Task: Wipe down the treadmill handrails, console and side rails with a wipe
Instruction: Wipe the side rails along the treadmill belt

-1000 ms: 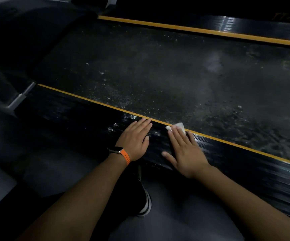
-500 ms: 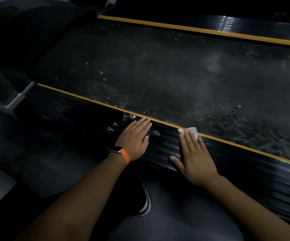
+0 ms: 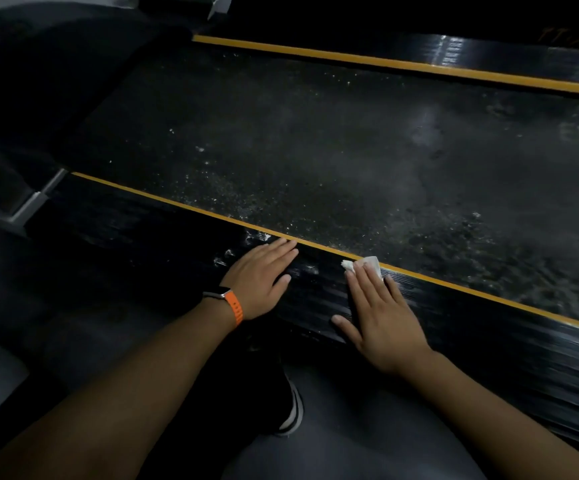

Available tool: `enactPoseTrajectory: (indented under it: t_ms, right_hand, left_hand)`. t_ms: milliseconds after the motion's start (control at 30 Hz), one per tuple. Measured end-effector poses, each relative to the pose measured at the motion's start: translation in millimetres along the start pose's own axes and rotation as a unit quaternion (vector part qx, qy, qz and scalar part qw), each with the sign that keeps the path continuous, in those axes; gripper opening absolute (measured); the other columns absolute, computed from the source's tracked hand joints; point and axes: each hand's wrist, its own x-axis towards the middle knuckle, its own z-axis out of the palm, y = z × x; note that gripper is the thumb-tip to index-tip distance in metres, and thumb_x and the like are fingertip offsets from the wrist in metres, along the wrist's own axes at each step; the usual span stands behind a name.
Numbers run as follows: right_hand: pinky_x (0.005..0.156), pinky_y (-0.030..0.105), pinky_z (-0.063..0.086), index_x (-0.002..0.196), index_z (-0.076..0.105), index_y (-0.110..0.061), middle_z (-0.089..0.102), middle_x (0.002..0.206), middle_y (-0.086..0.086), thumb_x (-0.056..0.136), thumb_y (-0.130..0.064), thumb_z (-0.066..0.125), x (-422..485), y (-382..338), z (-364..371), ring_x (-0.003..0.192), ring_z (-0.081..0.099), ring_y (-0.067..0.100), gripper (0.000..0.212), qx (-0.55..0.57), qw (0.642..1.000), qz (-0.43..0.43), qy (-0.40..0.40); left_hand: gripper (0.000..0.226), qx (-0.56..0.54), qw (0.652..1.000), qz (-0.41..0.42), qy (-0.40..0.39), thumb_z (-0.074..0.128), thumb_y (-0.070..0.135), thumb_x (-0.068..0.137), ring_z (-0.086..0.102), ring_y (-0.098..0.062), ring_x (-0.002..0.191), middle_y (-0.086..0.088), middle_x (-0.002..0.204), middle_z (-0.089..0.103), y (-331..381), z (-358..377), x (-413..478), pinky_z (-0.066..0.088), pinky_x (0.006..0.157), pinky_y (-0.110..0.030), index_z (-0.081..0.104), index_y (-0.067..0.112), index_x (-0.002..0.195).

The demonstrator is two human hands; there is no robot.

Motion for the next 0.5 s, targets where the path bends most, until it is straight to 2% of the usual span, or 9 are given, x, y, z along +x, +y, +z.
enactPoseTrajectory:
  t_ms: [100, 167, 233, 367, 500]
  right_hand:
    - [0.131, 0.047, -0.002, 0.166, -0.004, -0.010, -0.015, 0.172, 0.006, 0.096, -0.078, -0.003, 19.3, -19.4, -7.2, 0.159, -0.021, 0.022, 0.097, 0.007, 1.000, -0.015, -0.020]
    - [0.130, 0.047, -0.005, 0.166, -0.008, -0.010, -0.018, 0.172, 0.006, 0.088, -0.079, -0.017, 41.4, -36.8, -8.4, 0.157, -0.024, 0.022, 0.104, 0.013, 0.999, -0.043, -0.031]
    - [0.130, 0.048, -0.005, 0.166, -0.008, -0.011, -0.018, 0.172, 0.005, 0.084, -0.080, -0.023, 59.4, -52.3, -8.1, 0.157, -0.025, 0.021, 0.109, 0.020, 0.998, -0.058, -0.033]
    - [0.130, 0.045, -0.008, 0.167, -0.007, -0.015, -0.016, 0.173, 0.003, 0.090, -0.077, -0.014, 53.1, -51.9, -6.5, 0.157, -0.023, 0.017, 0.099, 0.022, 0.998, -0.048, -0.031]
    - [0.131, 0.046, -0.003, 0.167, 0.001, -0.015, -0.007, 0.174, 0.003, 0.094, -0.077, -0.013, 11.6, -31.3, -0.6, 0.159, -0.017, 0.017, 0.097, 0.025, 0.999, -0.024, -0.005]
  left_hand:
    - [0.061, 0.019, 1.000, -0.019, 0.014, 0.030, 0.042, 0.106, 0.014, -0.013, 0.157, 0.002, 0.169, 0.024, -10.0, -2.2, -6.2, 0.016, 0.128, -0.039, 0.032, 0.016, 0.161]
    - [0.062, 0.032, 0.999, -0.021, 0.024, 0.030, 0.041, 0.104, 0.017, -0.015, 0.157, 0.000, 0.168, 0.026, -6.9, -1.2, -7.3, 0.016, 0.128, -0.038, 0.034, 0.014, 0.159]
    - [0.062, 0.040, 0.999, -0.018, 0.026, 0.030, 0.041, 0.103, 0.018, -0.015, 0.157, -0.001, 0.168, 0.028, -3.4, -1.6, -7.1, 0.016, 0.128, -0.037, 0.036, 0.013, 0.159]
    - [0.061, 0.036, 0.999, -0.018, 0.028, 0.032, 0.038, 0.104, 0.018, -0.015, 0.157, -0.001, 0.168, 0.028, -4.9, -2.2, -6.6, 0.016, 0.128, -0.037, 0.036, 0.013, 0.159]
    - [0.061, 0.032, 0.999, -0.017, 0.025, 0.030, 0.039, 0.104, 0.017, -0.016, 0.157, -0.001, 0.168, 0.027, -5.6, -0.5, -6.7, 0.016, 0.128, -0.037, 0.035, 0.013, 0.159]
